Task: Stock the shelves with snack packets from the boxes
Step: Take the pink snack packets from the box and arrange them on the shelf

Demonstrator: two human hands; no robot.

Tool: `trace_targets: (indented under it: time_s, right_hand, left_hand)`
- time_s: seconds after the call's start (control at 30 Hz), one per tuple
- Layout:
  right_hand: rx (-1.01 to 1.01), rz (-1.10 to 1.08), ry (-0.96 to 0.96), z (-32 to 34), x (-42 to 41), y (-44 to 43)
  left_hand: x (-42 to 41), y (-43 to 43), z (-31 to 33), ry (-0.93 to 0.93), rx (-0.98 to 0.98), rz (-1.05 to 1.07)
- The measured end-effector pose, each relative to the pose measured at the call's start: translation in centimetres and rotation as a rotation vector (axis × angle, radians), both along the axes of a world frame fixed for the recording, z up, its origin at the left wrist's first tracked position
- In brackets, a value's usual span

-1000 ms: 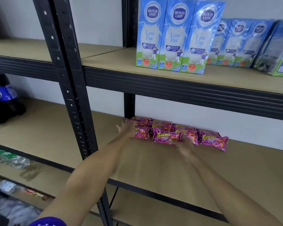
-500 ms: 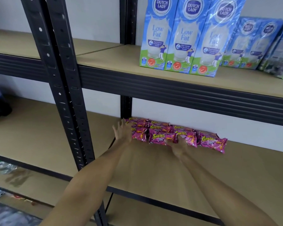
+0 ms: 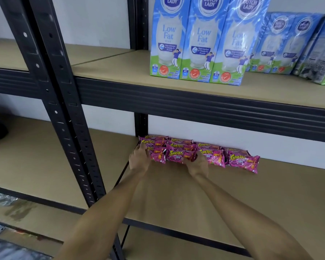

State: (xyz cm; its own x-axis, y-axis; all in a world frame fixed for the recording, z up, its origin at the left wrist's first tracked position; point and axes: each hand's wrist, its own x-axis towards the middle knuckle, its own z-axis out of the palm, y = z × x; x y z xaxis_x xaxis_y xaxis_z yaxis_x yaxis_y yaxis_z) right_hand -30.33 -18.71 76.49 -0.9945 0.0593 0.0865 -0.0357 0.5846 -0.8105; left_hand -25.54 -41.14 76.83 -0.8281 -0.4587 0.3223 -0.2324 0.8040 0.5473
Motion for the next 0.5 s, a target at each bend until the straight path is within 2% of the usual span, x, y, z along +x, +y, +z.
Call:
trace_targets:
  time_s: [0.2, 0.3, 0.4, 0.5]
  right_hand:
    - [0.049, 0.031, 0.201, 0.6, 0.8, -0.1]
    - [0.201, 0.144, 0.311, 0.4, 0.8, -0.2]
    - [0.365, 0.198, 0.346, -0.1, 0.5, -0.2]
    - [0.402, 0.219, 0.342, -0.3, 0.4, 0.0]
  left_hand:
    - [0.4, 0.5, 0.0, -0.049, 0.013, -0.005]
    - [0.3, 0.8, 0.1, -0.064, 0.014, 0.013]
    - [0.3, 1.3, 0.2, -0.079, 0.021, 0.029]
    - [0.2, 1.6, 0.1, -0.070, 0.036, 0.036]
